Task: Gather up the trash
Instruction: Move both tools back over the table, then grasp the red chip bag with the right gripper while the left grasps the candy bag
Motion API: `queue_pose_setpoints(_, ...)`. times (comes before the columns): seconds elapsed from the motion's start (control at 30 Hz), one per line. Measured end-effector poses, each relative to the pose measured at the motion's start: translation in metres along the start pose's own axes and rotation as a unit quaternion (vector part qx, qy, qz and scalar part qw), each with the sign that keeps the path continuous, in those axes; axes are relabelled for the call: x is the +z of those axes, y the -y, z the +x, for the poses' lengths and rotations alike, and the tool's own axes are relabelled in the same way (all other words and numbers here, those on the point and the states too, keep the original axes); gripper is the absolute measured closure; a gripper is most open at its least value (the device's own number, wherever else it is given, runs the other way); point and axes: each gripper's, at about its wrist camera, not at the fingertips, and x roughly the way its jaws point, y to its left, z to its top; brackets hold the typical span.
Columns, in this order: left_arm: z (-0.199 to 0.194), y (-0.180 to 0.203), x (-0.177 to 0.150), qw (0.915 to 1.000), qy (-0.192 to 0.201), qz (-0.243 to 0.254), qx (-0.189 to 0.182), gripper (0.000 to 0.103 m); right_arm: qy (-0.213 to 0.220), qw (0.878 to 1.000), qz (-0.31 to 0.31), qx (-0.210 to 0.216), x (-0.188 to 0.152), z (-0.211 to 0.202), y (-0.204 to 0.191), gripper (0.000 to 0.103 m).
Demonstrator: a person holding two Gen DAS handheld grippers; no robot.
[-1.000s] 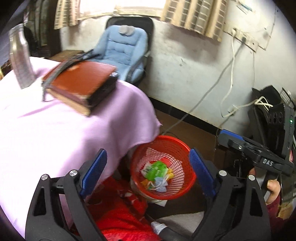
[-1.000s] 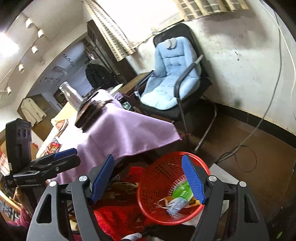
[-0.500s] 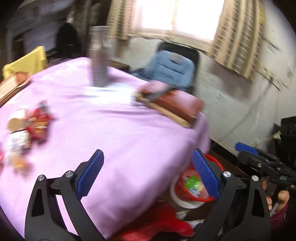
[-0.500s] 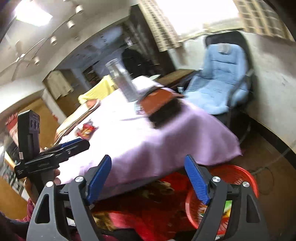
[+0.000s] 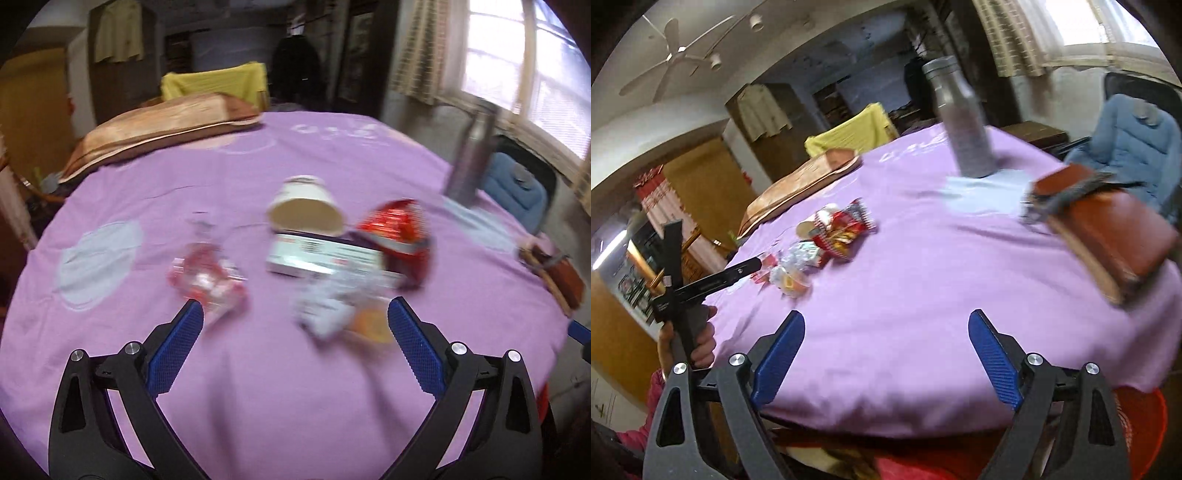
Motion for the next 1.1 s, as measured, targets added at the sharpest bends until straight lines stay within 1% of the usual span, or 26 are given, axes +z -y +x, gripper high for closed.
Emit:
queue_pose_setpoints(0.07, 0.011, -0.024, 0.007, 0.9997, -0.011, -0.018, 0.010, 0.007, -0.011, 1.000, -0.005, 0.006, 0.007, 0.017, -0.009, 0.014)
queue_pose_setpoints(0.13, 0.025, -0.045, 0.015, 0.9987, -0.028, -0.042, 0.009, 0.007, -0.020, 1.000, -0.009, 0.013, 0.013, 0.035, -0.020, 0.014)
queue_pose_setpoints(0.23, 0.046, -0.065, 0.024, 0.9965, -0.052, -0.064, -0.008, 0.007, -0.031, 0.999, -0.014, 0.021, 0.023, 0.056, -0.029, 0.014)
queue_pose_setpoints(0.3, 0.055, -0.069, 0.027, 0.9955, -0.060, -0.071, -0.018, 0.007, -0.037, 0.999, -0.018, 0.022, 0.030, 0.068, -0.035, 0.014)
queue_pose_setpoints(0.4, 0.068, -0.070, 0.023, 0.9955, -0.066, -0.065, -0.023, 0.007, -0.046, 0.998, -0.022, 0.028, 0.042, 0.088, -0.044, 0.014)
queue_pose_setpoints(0.47, 0.077, -0.069, 0.022, 0.9940, -0.090, -0.062, -0.009, 0.007, -0.052, 0.998, -0.026, 0.032, 0.050, 0.104, -0.051, 0.013)
queue_pose_setpoints(0.53, 0.077, -0.068, 0.019, 0.9939, -0.091, -0.060, -0.016, 0.007, -0.059, 0.997, -0.030, 0.040, 0.055, 0.118, -0.059, 0.013)
queue_pose_setpoints(0.67, 0.082, -0.063, 0.017, 0.9942, -0.099, -0.041, 0.008, 0.007, -0.078, 0.995, -0.041, 0.052, 0.068, 0.149, -0.076, 0.013)
queue_pose_setpoints(0.77, 0.084, -0.063, 0.016, 0.9936, -0.105, -0.041, 0.008, 0.007, -0.090, 0.994, -0.039, 0.055, 0.078, 0.171, -0.084, 0.013)
queue_pose_setpoints(0.9, 0.086, -0.062, 0.015, 0.9931, -0.110, -0.039, 0.009, 0.007, -0.096, 0.993, -0.026, 0.065, 0.090, 0.189, -0.089, 0.013)
queue_pose_setpoints(1.0, 0.088, -0.062, 0.014, 0.9922, -0.118, -0.040, 0.008, 0.007, -0.095, 0.993, -0.030, 0.060, 0.093, 0.200, -0.093, 0.013)
queue_pose_setpoints(1.1, 0.089, -0.063, 0.014, 0.9921, -0.118, -0.041, 0.008, 0.007, -0.100, 0.993, -0.022, 0.060, 0.095, 0.212, -0.090, 0.013)
